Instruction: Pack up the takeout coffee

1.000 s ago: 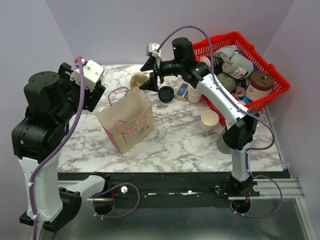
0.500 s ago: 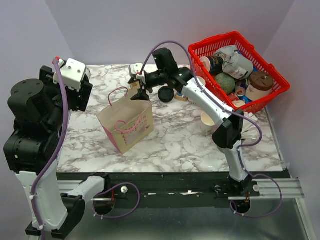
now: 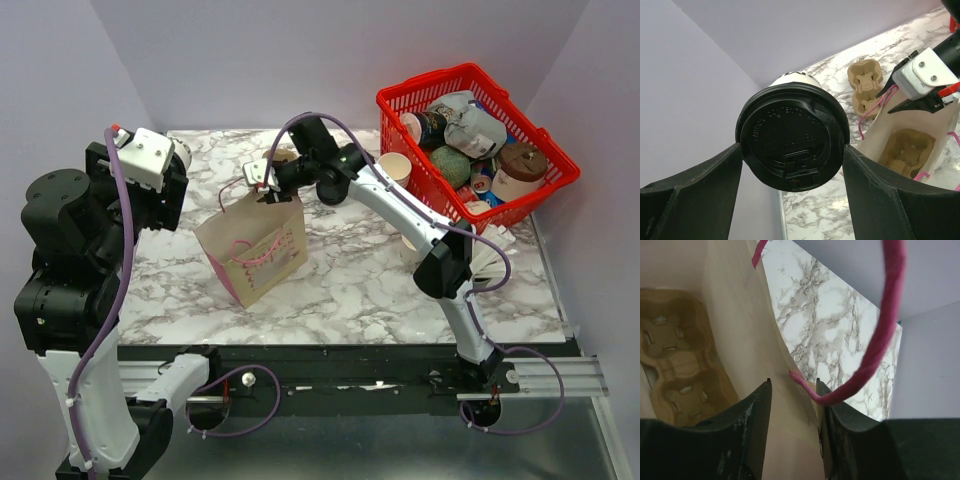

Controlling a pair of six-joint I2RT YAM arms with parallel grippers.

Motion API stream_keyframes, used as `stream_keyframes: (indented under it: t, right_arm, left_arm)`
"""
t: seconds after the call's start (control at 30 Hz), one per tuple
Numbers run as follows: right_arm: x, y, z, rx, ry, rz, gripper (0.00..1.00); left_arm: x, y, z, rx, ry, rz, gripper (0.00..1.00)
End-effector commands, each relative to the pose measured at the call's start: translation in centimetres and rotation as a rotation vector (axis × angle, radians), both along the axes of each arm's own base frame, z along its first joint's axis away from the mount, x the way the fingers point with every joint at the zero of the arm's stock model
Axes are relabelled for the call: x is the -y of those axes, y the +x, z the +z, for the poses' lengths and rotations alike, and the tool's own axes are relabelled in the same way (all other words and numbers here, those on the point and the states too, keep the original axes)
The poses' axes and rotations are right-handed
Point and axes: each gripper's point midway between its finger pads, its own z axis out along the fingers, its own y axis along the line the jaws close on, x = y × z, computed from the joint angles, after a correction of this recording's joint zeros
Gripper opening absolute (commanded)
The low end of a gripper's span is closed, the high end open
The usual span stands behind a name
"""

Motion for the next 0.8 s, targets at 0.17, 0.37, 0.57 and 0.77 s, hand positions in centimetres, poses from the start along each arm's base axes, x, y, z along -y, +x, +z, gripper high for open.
stream_keyframes:
  t: [0.17,0.37,0.57,0.77]
  right_arm:
    - [1.6,-0.8,2.0,0.086,-0.025,-0.022,0.01]
    - [3.8,0.5,4.4,0.054,-0.011,-0.241,0.00]
    - [8.5,-1.4,6.0,0.029,-0.032,-0.373,0.00]
    - [12.8,-2.3,3.2,-0.016,-0.110,-0.530,0.00]
  left_arm:
    - [1.4,0.2,0.2,0.041,-0.035,-0.074,0.00]
    - [3.7,0.6,-1.2,0.036,-0.019,-0.213,0.00]
    - [6.3,-1.4,-4.9,-0.048,0.028,-0.413,0.00]
    - [9.2,-4.1,-9.7,-0.230,0.014,-0.643,0.00]
